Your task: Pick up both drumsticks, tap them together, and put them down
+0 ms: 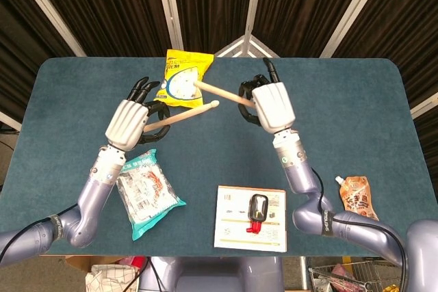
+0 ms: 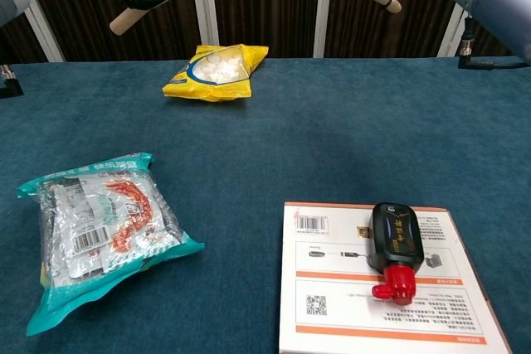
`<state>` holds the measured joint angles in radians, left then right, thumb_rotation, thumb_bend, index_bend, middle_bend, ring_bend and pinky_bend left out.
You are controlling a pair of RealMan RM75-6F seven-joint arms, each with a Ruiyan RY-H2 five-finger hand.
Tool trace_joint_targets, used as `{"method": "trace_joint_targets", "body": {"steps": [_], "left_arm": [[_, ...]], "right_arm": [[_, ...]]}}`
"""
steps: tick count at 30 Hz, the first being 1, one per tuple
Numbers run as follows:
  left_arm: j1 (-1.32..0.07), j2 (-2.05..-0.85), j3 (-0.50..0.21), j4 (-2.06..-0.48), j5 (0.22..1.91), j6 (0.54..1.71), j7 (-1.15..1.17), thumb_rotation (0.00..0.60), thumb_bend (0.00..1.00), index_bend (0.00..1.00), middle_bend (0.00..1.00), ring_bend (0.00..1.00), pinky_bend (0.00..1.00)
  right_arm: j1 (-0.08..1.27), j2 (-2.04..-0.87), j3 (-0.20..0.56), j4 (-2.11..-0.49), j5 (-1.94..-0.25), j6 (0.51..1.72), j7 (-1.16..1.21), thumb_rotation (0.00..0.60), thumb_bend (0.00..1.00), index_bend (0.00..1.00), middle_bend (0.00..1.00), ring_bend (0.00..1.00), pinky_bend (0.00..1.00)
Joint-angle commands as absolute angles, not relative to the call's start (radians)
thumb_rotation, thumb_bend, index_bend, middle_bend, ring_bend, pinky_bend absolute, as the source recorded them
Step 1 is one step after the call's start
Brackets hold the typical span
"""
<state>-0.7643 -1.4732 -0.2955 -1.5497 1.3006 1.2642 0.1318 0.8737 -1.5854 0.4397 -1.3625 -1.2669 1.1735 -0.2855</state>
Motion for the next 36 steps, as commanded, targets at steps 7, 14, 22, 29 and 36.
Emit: {"method": "trace_joint_targets", "body": {"steps": [7,14,22,29,36], "left_arm": [[-0.773,-1.507,-0.334,-1.606,1.223,1.291,0.282,0.6,0.56,0.68,0.66,0.13,0.0],[-0.78,-1.548,-0.342,-1.602,1.176,1.298,0.348,0.6,0.56,0.68,0.66,0.13,0.0],[-0.786,-1.574,-0.337,-1.582,1.175,1.286,0.344,0.6,0.56,0.68,0.66,0.13,0.0],[-0.789,-1.582,-0.332,-1.572,1.179,1.272,0.338,0.6,0.56,0.68,0.66,0.13,0.0],[-0.787,-1.589,-0.325,-1.555,1.204,1.275,0.315,0.6,0.56,0.68,0.66,0.13,0.0]], "right_arm": [[0.889,-1.592,0.406,-1.404,-1.289,1.177,-0.317,0.6,0.45,0.73,0.63,0.39,0.0],[0.899,-1.601,0.409,-1.445,-1.285,1.192,-0.336,0.6,0.45,0.73,0.63,0.39,0.0],[0.91,-1.606,0.428,-1.49,-1.247,1.198,-0.371,0.6,0.45,0.74,0.63,0.39,0.0],[0.913,-1.602,0.43,-1.508,-1.238,1.206,-0.384,0.6,0.45,0.74,0.63,0.39,0.01],[0.908,-1.594,0.429,-1.519,-1.233,1.217,-0.379,0.6,0.45,0.74,0.63,0.39,0.01]]}}
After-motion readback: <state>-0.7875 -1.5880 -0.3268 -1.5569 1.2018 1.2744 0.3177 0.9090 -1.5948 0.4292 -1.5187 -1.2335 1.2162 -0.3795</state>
